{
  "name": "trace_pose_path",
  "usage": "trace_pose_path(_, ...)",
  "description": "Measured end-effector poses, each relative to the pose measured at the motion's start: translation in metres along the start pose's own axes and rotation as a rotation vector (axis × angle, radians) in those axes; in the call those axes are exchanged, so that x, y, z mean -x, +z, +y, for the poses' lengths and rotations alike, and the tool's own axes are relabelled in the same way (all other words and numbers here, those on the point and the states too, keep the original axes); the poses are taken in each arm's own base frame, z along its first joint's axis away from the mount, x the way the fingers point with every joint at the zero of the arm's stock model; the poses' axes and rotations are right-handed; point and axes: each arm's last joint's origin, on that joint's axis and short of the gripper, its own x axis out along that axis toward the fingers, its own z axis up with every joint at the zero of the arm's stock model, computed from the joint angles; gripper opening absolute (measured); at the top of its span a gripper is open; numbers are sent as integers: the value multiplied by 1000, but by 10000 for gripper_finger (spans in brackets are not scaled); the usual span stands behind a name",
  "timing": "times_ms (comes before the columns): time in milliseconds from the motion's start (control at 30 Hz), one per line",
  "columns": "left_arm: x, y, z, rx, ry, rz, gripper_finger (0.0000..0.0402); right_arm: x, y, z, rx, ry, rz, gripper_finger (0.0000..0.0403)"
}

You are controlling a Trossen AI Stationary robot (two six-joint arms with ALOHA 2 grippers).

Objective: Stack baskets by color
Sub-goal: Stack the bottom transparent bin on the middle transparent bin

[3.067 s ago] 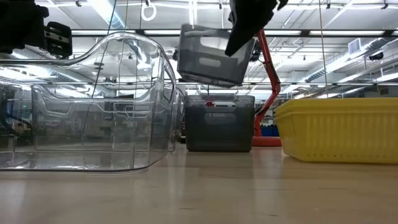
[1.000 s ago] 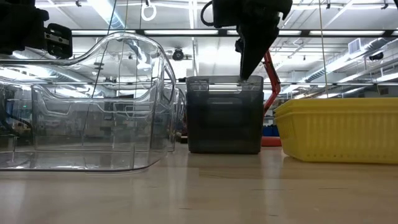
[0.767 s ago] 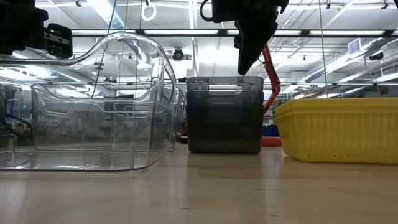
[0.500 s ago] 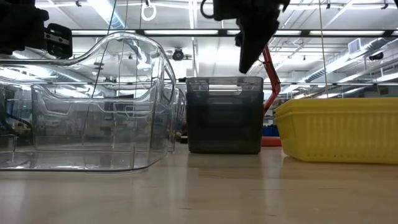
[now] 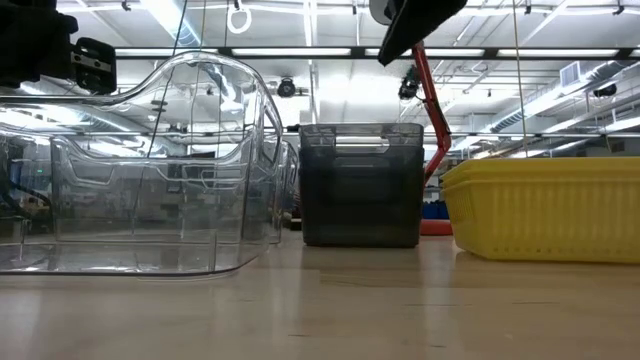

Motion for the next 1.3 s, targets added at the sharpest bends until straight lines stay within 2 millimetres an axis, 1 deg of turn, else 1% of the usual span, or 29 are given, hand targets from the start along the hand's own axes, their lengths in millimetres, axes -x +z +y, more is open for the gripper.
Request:
trace_pose_path(200, 0, 0, 0, 0, 0, 0, 36, -3, -12, 0, 14, 4, -130, 108)
trace_pose_path(433, 0, 0, 0, 0, 0, 0, 28, -6, -33, -1, -20, 8, -265, 107)
trace_pose_path(533, 0, 2, 0, -45, 2, -21, 31, -7, -39, 0, -48, 12, -355, 107)
trace_pose_path(567, 0, 4, 0, -22, 3, -39, 33, -8, -42, 1, -54, 17, -367, 107)
trace_pose_path(667, 0, 7, 0, 140, -1, -74, 37, -9, -52, 5, -70, 40, -368, 107)
trace_pose_path(833, 1, 14, 1, 357, -15, -145, 36, -4, -63, 11, -90, 57, -406, 107)
trace_pose_path(900, 1, 16, 1, 418, -22, -169, 33, -2, -66, 14, -89, 52, -425, 107)
trace_pose_path(1000, 2, 18, 2, 462, -29, -192, 29, 2, -69, 17, -96, 27, -472, 107)
trace_pose_path(1133, 2, 18, 2, 470, -19, -190, 28, 2, -71, 18, -86, 7, -515, 107)
trace_pose_path(1233, 2, 18, 3, 487, 29, -203, 29, 2, -71, 18, -82, 6, -515, 107)
trace_pose_path(1300, 2, 18, 5, 563, 88, -211, 26, 2, -71, 18, -82, 5, -514, 107)
